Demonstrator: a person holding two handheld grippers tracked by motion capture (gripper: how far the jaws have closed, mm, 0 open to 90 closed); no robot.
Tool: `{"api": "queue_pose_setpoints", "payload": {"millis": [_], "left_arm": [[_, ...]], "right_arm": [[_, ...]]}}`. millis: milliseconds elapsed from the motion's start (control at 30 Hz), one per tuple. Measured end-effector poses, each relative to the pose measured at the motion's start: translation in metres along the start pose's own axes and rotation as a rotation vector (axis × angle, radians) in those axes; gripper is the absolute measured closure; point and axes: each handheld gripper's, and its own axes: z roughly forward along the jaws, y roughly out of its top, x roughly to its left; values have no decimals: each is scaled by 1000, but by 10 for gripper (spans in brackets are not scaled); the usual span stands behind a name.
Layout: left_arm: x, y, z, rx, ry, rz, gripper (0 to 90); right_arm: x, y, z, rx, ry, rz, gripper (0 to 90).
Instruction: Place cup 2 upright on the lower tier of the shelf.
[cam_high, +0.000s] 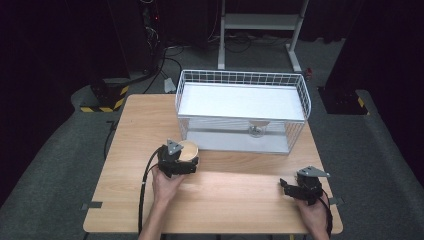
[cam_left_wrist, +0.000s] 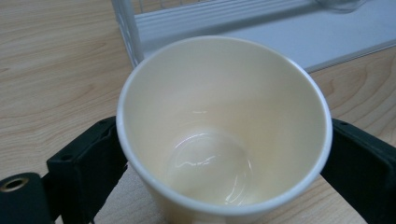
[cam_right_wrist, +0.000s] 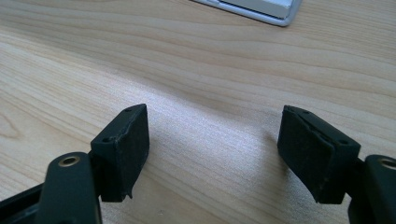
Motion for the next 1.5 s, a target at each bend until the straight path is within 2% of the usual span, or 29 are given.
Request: {"api": "queue_pose_setpoints", "payload": {"millis": [100,833,1500], "left_arm": [[-2,3,2,0,22,7,94],[-2,1,3,-21,24,-1,99],[-14,6,2,-23,-2,19,102]], "right_arm": [[0,0,0,0,0,0,252],[0,0,0,0,0,0,251],[0,0,0,1,0,-5,249]]}}
